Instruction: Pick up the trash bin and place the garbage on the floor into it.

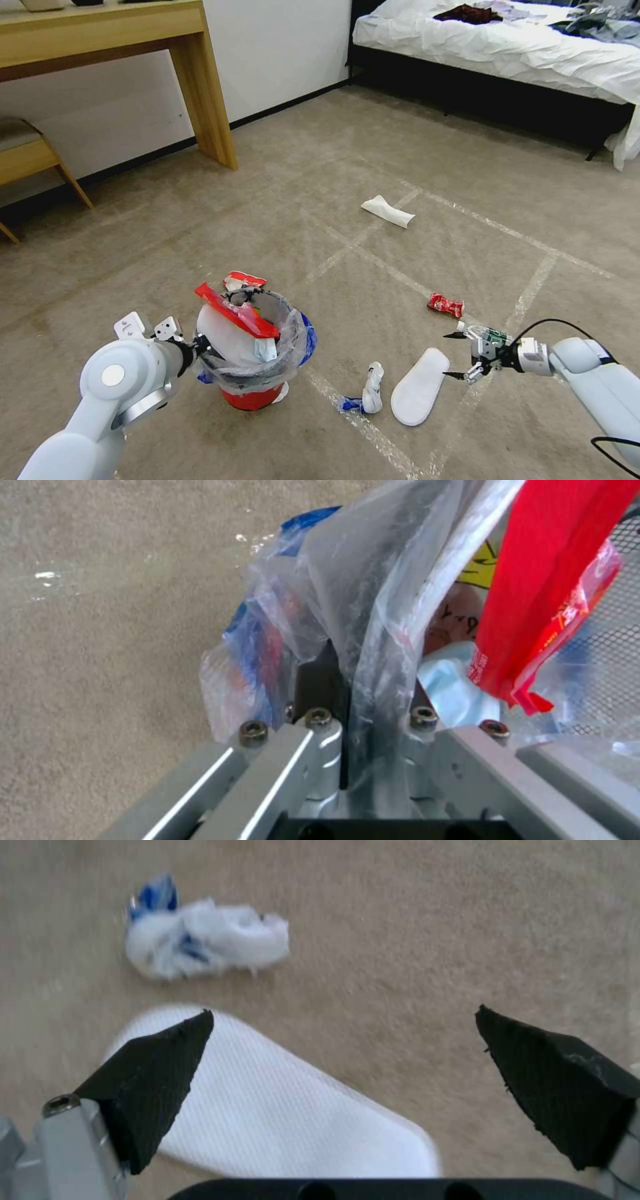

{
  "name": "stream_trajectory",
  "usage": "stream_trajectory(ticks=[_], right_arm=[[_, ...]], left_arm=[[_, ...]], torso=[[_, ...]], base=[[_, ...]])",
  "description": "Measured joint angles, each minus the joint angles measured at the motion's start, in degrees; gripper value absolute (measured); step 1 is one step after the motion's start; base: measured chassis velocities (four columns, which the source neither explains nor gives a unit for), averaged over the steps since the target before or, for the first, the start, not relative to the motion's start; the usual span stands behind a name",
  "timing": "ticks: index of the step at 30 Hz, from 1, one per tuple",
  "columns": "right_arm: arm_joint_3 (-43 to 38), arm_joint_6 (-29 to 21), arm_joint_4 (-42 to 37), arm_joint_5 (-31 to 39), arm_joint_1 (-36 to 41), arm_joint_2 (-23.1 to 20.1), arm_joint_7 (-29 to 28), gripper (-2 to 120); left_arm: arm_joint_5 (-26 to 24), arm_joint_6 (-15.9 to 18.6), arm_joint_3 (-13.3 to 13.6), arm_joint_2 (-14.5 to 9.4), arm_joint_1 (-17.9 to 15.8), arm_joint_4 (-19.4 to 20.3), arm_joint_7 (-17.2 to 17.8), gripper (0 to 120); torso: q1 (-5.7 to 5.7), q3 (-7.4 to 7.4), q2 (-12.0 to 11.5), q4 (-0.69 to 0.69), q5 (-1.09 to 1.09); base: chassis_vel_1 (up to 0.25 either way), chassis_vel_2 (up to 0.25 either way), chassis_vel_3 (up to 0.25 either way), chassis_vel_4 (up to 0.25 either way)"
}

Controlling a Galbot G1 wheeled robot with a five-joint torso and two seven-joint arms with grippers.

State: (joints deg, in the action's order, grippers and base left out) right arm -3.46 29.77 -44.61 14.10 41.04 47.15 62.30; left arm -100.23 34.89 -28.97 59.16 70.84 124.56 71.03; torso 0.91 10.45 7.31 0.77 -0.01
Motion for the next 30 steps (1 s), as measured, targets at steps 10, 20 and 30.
stream_trajectory(ticks=[10,20,30], right_arm=[[1.2,-8.3,0.9,14.0,3.6,0.6,-0.4,100],[0.0,-1.8,5.5,-4.1,-0.9,1.8,2.3,100],[1.8,-3.6,8.7,-1.3,-3.1,1.5,4.9,100]], left_arm=[[0.2,0.0,0.0,-0.3,0.5,0.2,0.0,4],[0.5,0.0,0.3,0.2,0.3,0.0,0.0,4],[1.0,0.1,0.3,0.5,0.7,-0.1,-0.2,4]], torso=[[0.0,-0.01,0.0,0.02,0.01],[0.0,-0.01,0.0,-0.01,0.01],[0.01,-0.01,0.0,0.02,0.01]], base=[[0.0,0.0,0.0,0.0],[0.0,0.0,0.0,0.0],[0.0,0.0,0.0,0.0]])
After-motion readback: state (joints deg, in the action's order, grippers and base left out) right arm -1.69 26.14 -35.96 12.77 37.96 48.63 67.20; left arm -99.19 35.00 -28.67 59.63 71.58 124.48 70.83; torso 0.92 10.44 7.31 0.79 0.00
